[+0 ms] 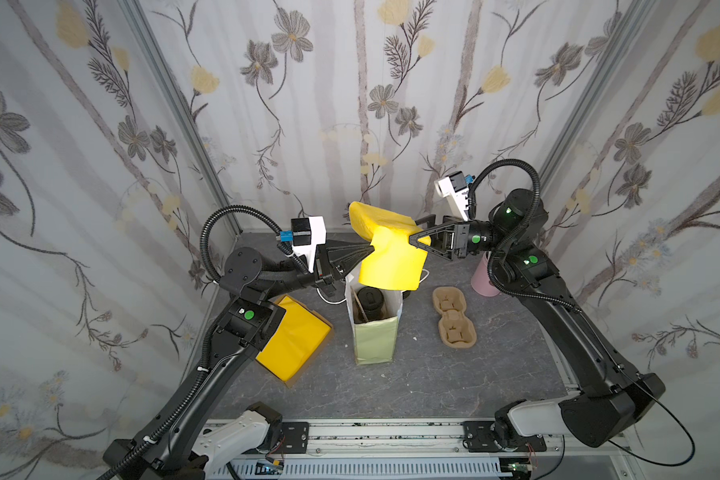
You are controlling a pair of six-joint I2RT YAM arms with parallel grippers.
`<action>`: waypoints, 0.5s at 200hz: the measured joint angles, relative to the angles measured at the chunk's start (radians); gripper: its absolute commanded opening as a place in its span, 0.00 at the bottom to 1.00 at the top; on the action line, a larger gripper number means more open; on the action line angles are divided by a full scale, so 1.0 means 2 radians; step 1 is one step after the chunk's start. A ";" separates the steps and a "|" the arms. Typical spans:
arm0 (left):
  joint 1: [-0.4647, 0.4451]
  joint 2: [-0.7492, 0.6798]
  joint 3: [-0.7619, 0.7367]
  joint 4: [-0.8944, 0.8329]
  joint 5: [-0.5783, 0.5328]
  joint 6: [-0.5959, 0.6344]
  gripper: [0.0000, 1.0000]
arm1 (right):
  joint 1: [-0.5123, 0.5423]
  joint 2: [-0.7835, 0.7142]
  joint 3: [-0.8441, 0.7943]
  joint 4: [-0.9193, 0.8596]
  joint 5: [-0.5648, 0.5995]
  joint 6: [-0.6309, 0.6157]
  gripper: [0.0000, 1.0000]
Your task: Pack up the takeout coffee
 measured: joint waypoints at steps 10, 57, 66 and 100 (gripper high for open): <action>0.000 0.004 0.005 0.000 0.001 0.000 0.00 | 0.009 0.001 -0.002 0.012 -0.008 0.010 0.95; 0.000 0.016 0.015 -0.004 -0.001 0.001 0.00 | 0.018 -0.002 -0.006 0.060 -0.026 0.031 0.95; -0.001 0.018 0.019 -0.004 -0.001 0.003 0.00 | 0.023 0.000 -0.007 0.066 -0.028 0.035 0.95; -0.002 0.024 0.032 -0.004 -0.001 0.008 0.00 | 0.030 0.003 -0.009 0.072 -0.027 0.044 0.95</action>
